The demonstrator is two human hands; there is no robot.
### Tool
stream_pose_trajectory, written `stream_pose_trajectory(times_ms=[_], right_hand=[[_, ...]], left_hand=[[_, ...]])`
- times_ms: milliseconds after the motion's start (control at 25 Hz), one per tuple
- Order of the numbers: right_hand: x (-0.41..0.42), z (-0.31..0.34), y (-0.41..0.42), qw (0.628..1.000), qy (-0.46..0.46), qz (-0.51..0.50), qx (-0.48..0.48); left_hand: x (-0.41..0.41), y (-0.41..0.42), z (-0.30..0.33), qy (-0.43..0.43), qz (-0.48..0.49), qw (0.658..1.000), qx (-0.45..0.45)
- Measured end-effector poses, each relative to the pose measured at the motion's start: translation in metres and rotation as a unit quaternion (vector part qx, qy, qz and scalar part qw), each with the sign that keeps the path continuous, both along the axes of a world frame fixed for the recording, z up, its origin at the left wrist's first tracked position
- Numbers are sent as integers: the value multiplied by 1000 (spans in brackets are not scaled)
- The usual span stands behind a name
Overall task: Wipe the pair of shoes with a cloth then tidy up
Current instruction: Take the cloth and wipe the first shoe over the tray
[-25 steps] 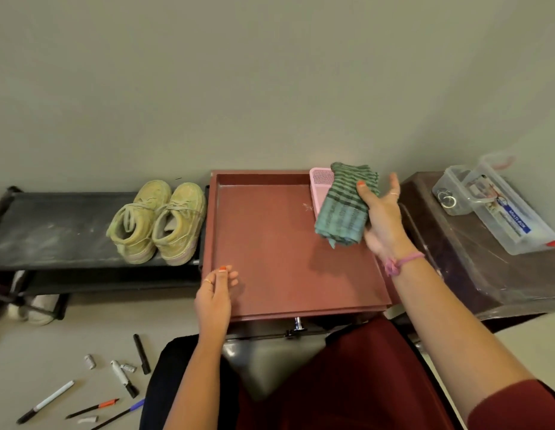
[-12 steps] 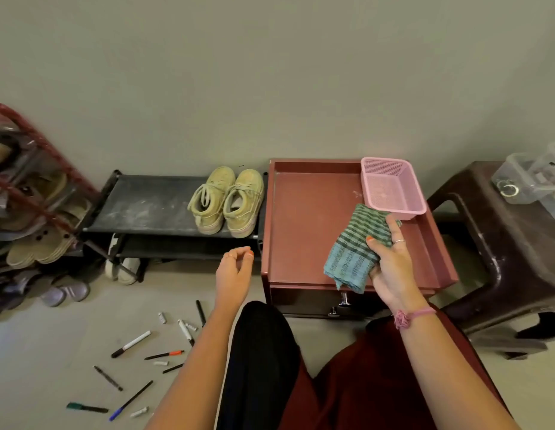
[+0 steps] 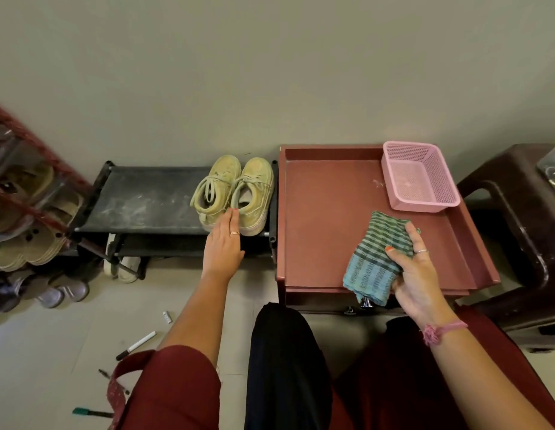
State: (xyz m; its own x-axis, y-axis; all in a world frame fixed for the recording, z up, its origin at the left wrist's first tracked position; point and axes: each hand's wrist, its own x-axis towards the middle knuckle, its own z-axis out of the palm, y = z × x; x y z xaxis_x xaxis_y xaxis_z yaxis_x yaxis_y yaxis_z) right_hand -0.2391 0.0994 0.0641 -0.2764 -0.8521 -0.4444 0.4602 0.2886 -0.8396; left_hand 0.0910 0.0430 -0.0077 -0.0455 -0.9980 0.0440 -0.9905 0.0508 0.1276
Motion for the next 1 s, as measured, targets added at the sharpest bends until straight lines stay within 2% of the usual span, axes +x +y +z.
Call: stream_pose_trajectory(times_ms=[120, 320, 480, 680, 1000], right_hand=[[3, -17, -9, 1000, 10, -8, 24], [11, -38, -22, 999, 12, -5, 47], [13, -49, -28, 998, 2, -7, 55], [13, -55, -29, 998, -9, -7, 66], [2, -45, -17, 998, -31, -18, 59]], left_hand=[[5, -16, -18, -45, -49, 998, -2], [5, -38, -40, -43, -29, 998, -26], [2, -49, -54, -44, -10, 995, -92], [6, -54, -58, -5, -32, 988, -151], [5, -58, -22, 45, -73, 989, -117]])
